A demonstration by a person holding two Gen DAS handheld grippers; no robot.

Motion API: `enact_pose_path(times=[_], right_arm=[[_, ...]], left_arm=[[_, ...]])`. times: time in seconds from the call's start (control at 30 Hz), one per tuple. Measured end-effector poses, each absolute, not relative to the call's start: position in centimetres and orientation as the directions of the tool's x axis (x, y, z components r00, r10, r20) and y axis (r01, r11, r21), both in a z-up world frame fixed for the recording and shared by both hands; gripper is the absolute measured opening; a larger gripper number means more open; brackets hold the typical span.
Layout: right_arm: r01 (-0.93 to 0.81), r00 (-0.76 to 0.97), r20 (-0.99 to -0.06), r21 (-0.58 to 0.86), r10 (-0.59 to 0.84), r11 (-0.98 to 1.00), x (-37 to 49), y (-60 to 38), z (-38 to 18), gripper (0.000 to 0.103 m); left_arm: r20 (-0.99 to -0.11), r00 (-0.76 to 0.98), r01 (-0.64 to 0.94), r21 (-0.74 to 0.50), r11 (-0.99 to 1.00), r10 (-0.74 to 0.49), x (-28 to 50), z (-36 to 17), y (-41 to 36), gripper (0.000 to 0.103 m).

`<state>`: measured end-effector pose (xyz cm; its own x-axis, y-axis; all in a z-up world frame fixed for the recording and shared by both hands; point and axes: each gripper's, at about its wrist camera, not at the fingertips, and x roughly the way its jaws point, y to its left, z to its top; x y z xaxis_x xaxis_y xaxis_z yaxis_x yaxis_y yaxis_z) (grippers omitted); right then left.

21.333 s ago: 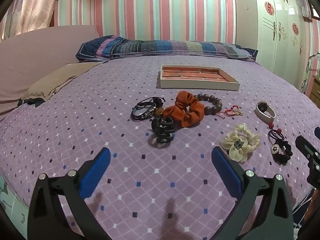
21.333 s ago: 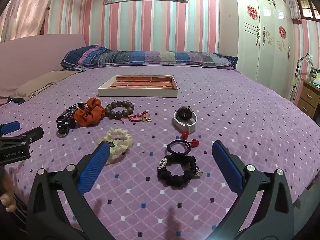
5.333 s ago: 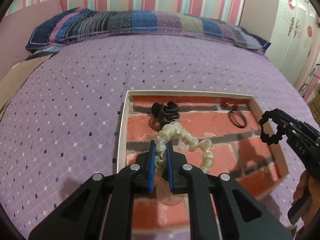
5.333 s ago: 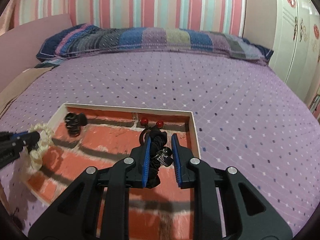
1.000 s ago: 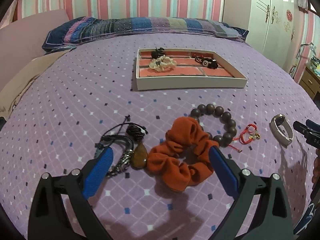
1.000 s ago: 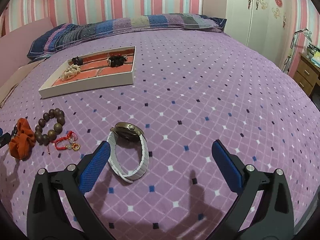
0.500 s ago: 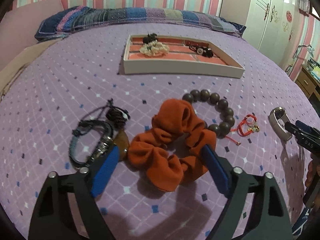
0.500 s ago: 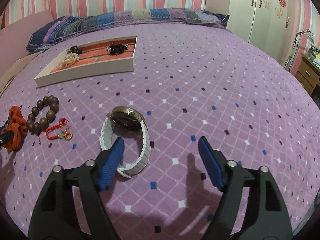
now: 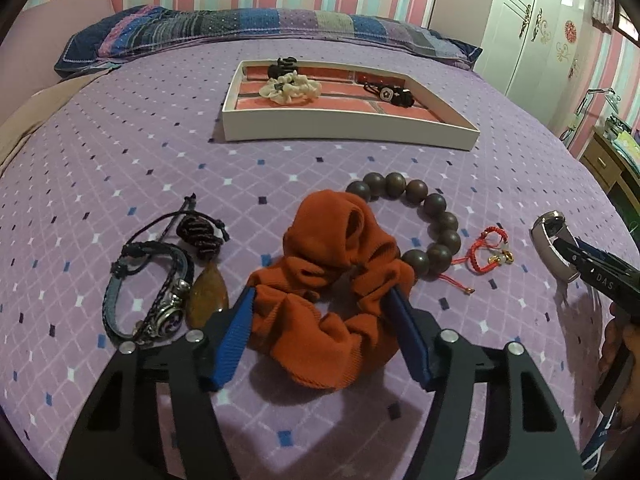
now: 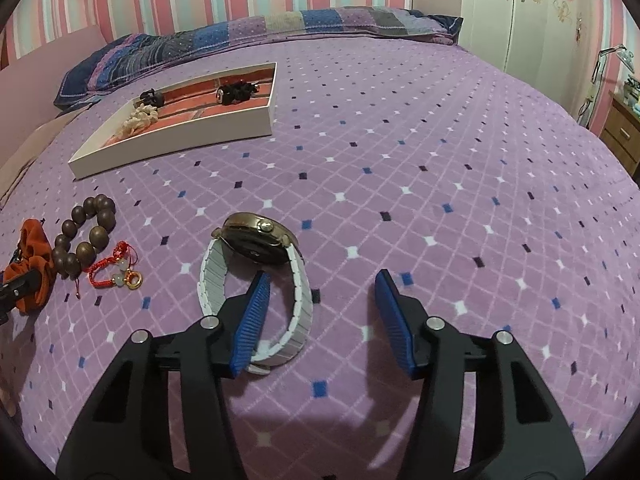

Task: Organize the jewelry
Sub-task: 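Grasp the orange scrunchie with the left tool while the right tool grasps the white-band watch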

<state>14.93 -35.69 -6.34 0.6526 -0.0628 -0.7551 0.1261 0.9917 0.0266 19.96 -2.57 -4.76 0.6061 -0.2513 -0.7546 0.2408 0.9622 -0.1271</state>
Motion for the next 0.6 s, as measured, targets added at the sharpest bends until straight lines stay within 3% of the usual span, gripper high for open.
enact_pose_path(times=[0.23,0.43,0.6], right_arm=[[0.108,0.666,-0.745,0.037,-0.044,0.993,14.9,-35.0,-6.4,0.035],[0.095,0.674,-0.738,0.044,-0.032,0.995,14.6,-34.4,-6.4,0.025],[0.097,0.678,-0.734,0.049,-0.030,0.994,14.5,-34.2,-6.4,0.024]], left_arm=[[-0.749,0.612,0.218,-0.147,0.965,-0.252,20.3,-4.9,-1.8,0.039],[-0.741,0.619,0.209,-0.163,0.964,-0.259,20.1,-4.8,-1.5,0.029],[-0.736,0.624,0.203,-0.169,0.965,-0.260,19.9,-4.8,-1.6,0.029]])
